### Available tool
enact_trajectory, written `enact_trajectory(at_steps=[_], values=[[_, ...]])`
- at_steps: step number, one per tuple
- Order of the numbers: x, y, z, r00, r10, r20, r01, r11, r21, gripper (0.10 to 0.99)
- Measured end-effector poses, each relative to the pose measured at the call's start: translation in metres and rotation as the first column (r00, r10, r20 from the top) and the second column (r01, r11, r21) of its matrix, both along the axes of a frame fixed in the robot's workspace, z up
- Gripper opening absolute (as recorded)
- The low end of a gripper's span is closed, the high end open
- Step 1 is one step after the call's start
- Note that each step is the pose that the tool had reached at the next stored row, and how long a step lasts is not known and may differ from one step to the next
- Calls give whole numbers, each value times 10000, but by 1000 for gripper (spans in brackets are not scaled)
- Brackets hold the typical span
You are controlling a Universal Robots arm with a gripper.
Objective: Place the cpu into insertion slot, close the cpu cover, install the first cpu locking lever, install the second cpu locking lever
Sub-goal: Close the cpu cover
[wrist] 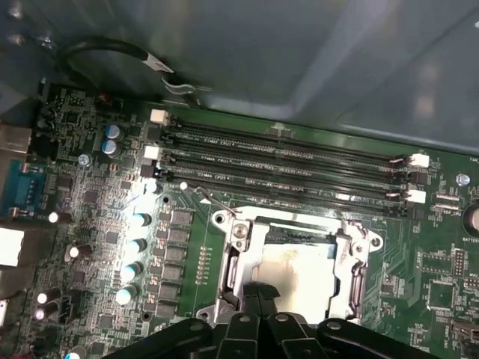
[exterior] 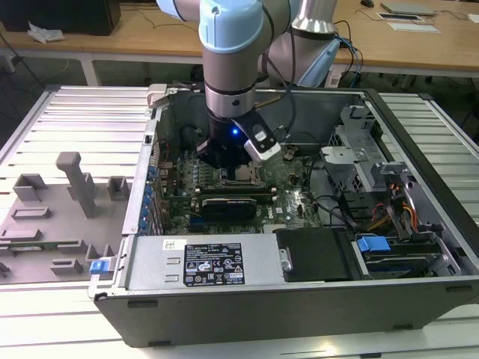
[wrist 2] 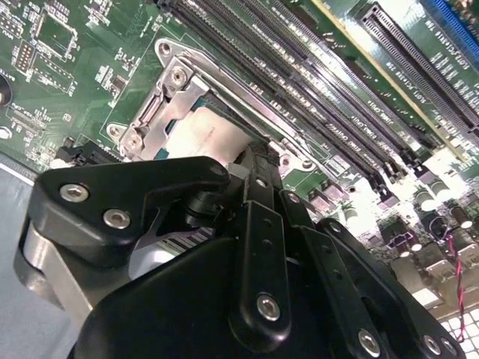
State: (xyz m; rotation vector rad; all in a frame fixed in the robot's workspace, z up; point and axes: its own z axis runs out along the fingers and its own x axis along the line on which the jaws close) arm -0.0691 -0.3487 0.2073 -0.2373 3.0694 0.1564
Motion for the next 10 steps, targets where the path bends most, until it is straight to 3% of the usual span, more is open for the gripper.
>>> enact_trajectory(at_steps=[8, 10], values=[[0, 14, -22, 10000, -8, 0, 8, 10000, 96, 106], [5, 19, 6, 10000, -9, 3, 9, 9999, 102, 106]])
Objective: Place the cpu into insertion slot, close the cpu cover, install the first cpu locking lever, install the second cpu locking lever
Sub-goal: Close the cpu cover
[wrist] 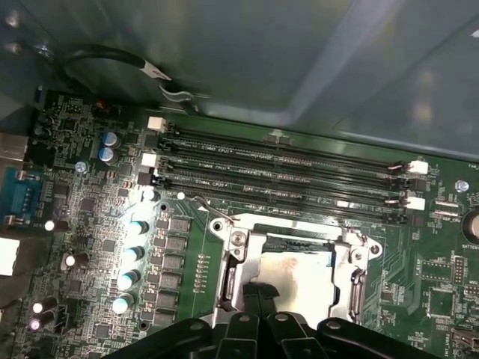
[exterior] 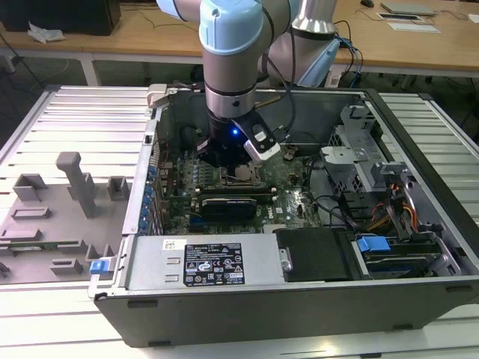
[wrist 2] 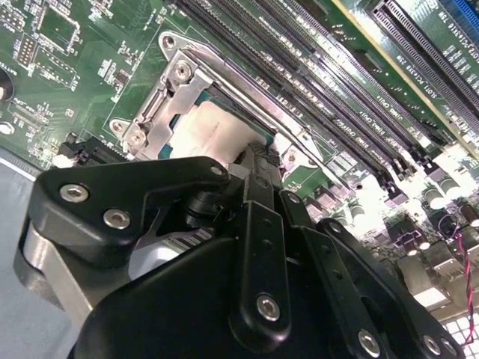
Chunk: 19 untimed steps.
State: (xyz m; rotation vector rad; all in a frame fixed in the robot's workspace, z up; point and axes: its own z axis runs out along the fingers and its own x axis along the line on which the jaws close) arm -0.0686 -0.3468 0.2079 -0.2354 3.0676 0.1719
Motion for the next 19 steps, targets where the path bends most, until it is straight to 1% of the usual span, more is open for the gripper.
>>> enact_trajectory(at_steps=[2, 5, 8, 10, 15, 19], values=[[5, 0, 24, 10000, 0, -2, 0, 10000, -2, 106], [21, 1, 25, 10000, 0, -3, 0, 10000, -3, 106], [40, 13, 17, 10000, 0, -1, 0, 10000, -1, 106], [40, 14, -2, 10000, -1, -2, 1, 10000, -3, 106], [42, 32, -11, 10000, 2, -2, -2, 10000, 18, 106], [89, 34, -14, 10000, -11, -3, 11, 10000, 19, 106]])
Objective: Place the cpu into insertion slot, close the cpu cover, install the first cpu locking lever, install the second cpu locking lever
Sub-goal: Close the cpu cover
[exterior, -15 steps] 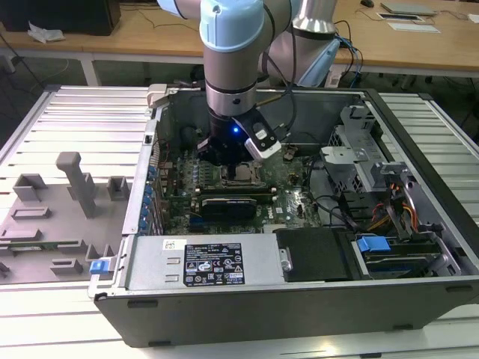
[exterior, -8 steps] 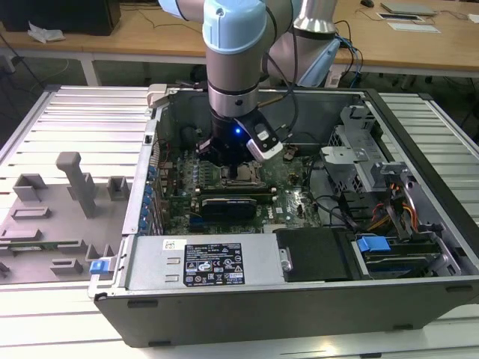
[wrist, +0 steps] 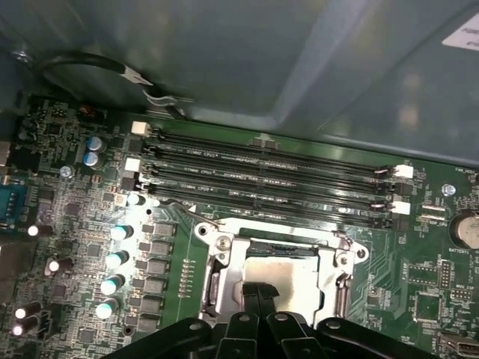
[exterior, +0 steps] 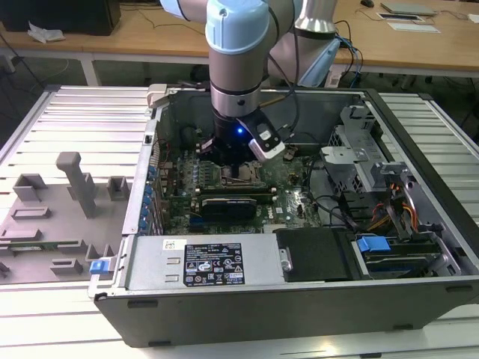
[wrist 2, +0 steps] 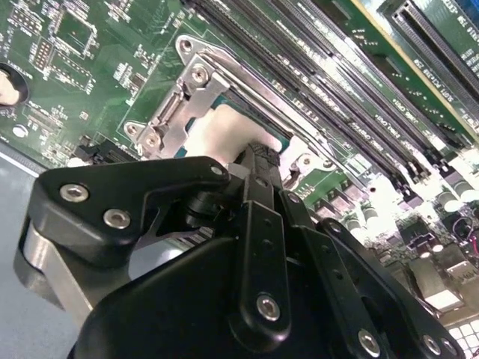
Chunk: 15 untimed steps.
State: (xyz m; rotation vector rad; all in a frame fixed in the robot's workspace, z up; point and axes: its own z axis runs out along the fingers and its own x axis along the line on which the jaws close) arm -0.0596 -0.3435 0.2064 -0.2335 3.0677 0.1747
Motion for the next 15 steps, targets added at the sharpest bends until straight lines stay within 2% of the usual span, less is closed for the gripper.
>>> enact_trajectory(at_steps=[4, 8, 11, 13, 15], values=[[15, 3, 11, 10000, -2, 0, 2, 10000, 0, 106], [17, 3, 63, 10000, 0, 1, 0, 10000, 0, 106], [17, 3, 64, 10000, -1, 1, 1, 10000, 2, 106], [5, 10, 65, 10000, 4, 0, -4, 10000, -2, 106], [-48, 33, 64, 10000, 9, 1, -9, 10000, 1, 106]])
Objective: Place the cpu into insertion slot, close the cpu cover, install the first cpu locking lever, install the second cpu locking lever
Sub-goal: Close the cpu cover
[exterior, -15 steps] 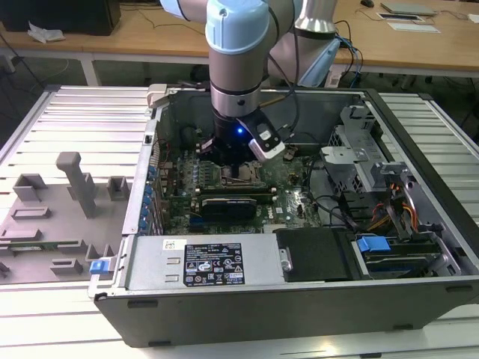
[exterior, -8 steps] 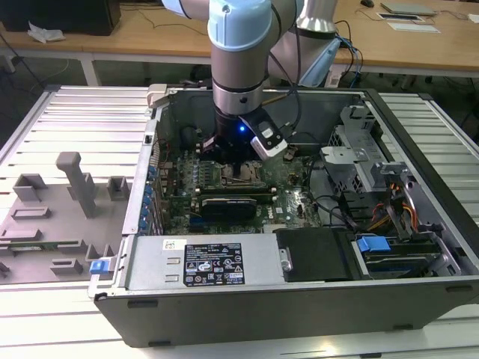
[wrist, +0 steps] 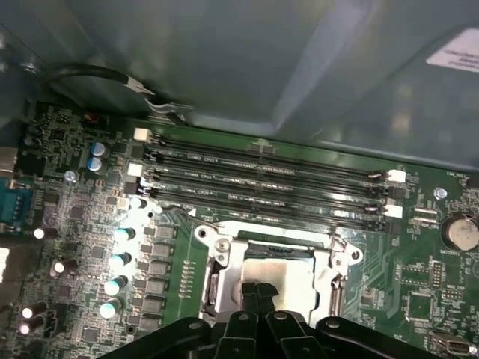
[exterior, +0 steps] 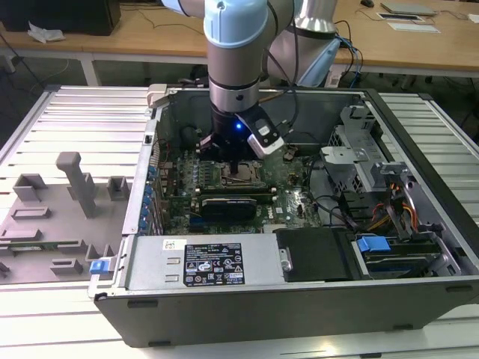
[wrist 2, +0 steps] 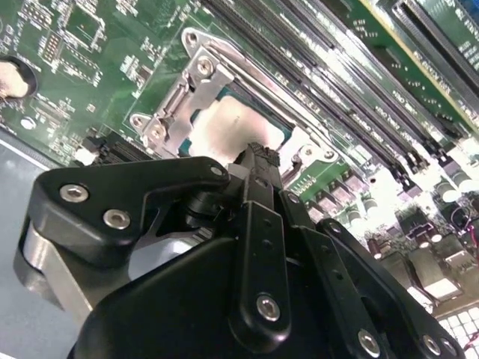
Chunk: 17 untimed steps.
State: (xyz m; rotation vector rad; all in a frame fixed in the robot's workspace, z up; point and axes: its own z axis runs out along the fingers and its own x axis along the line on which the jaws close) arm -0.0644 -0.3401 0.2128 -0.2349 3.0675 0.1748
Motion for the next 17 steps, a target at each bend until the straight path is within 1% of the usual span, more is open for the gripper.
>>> enact_trajectory(at_steps=[3, 4, 6, 9, 14, 17], values=[[-68, 18, -2, 10000, 13, -1, -13, 10000, -1, 106], [-106, 21, -4, 10000, 15, 0, -15, 10000, 0, 106], [-136, 22, -13, 10000, 14, 0, -14, 10000, 1, 106], [-139, 34, -35, 10000, 14, -5, -14, 10000, -1, 106], [-139, 88, -59, 10000, 14, -3, -14, 10000, 1, 106], [-139, 108, -73, 10000, 15, -5, -15, 10000, -2, 106]])
